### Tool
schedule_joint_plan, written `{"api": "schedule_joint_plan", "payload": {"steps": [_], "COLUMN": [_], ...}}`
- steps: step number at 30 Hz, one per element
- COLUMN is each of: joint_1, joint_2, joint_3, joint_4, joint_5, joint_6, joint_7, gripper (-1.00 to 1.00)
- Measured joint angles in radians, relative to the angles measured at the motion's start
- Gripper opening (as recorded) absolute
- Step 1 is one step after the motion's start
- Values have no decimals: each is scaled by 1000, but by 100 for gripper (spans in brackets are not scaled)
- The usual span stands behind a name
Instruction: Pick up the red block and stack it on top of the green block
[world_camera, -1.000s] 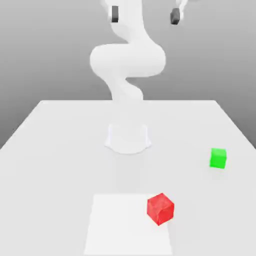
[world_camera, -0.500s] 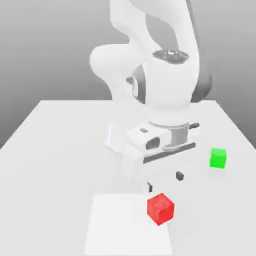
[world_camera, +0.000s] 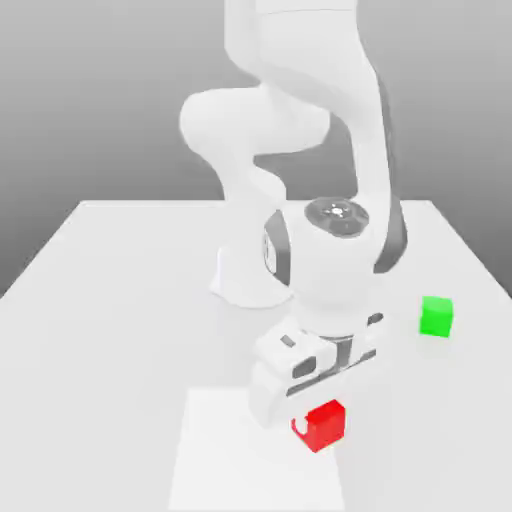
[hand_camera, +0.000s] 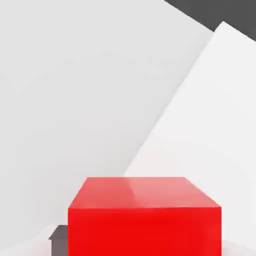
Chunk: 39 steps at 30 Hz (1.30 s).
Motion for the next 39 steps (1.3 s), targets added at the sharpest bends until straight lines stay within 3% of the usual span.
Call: {"api": "schedule_joint_plan", "payload": {"steps": [6, 16, 27, 39], "joint_1": [51, 313, 560, 428], "joint_2": [-183, -329, -446, -267], "joint_3": [39, 202, 435, 522], "joint_4": [-32, -93, -168, -160], "joint_5": [48, 199, 276, -66], "joint_6": [-148, -215, -260, -136], "joint_7": [-7, 85, 251, 513], "gripper": [-100, -100, -100, -100]}}
